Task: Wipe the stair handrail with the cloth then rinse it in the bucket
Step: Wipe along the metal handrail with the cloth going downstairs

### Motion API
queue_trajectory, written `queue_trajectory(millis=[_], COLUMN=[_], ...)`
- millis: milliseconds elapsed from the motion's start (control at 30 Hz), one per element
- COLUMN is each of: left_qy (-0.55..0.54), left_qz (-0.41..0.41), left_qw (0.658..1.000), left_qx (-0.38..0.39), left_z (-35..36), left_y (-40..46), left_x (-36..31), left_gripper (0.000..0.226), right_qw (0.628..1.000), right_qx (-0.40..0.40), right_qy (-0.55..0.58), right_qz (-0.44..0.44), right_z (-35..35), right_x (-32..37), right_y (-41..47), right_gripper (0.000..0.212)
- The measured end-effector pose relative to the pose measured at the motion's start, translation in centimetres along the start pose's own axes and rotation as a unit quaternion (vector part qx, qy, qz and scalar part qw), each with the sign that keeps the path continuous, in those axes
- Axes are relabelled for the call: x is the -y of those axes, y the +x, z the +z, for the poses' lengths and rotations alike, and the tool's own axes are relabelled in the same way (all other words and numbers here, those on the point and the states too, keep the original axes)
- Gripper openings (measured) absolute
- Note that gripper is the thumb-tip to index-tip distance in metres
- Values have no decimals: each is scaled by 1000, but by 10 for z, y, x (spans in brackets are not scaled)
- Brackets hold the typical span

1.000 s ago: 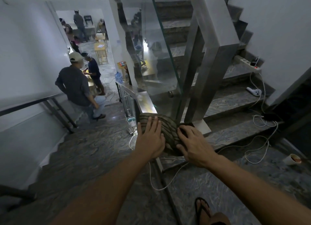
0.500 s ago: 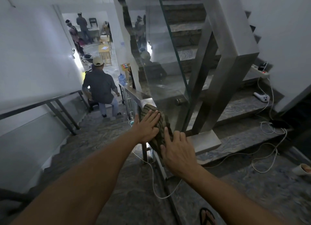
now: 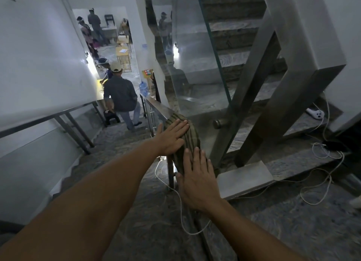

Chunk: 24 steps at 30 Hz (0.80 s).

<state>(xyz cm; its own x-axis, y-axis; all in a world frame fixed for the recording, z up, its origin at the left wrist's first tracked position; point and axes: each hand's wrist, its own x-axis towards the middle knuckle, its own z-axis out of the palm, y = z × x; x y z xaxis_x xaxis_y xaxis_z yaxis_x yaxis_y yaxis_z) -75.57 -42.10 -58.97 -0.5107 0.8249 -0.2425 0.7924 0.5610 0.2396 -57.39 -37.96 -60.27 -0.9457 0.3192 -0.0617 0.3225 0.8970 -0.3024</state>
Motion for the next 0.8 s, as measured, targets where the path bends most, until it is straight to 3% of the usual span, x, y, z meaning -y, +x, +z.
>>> queue_trajectory(millis=[167, 433, 533, 800], left_qy=[-2, -36, -84, -239], left_qz=[0, -12, -16, -75], left_qw=[1000, 999, 995, 961], left_qx=[-3, -27, -57, -119], left_z=[-4, -4, -1, 8], left_y=[13, 28, 31, 15], left_x=[11, 23, 22, 10], left_gripper=[57, 57, 67, 57], right_qw=[1000, 999, 999, 999], right_qx=[6, 34, 47, 48], right_qy=[-7, -1, 1, 7], right_qz=[2, 6, 7, -9], right_z=[-1, -8, -10, -10], right_x=[-3, -2, -4, -9], right_y=[18, 41, 48, 48], right_gripper=[65, 72, 73, 67])
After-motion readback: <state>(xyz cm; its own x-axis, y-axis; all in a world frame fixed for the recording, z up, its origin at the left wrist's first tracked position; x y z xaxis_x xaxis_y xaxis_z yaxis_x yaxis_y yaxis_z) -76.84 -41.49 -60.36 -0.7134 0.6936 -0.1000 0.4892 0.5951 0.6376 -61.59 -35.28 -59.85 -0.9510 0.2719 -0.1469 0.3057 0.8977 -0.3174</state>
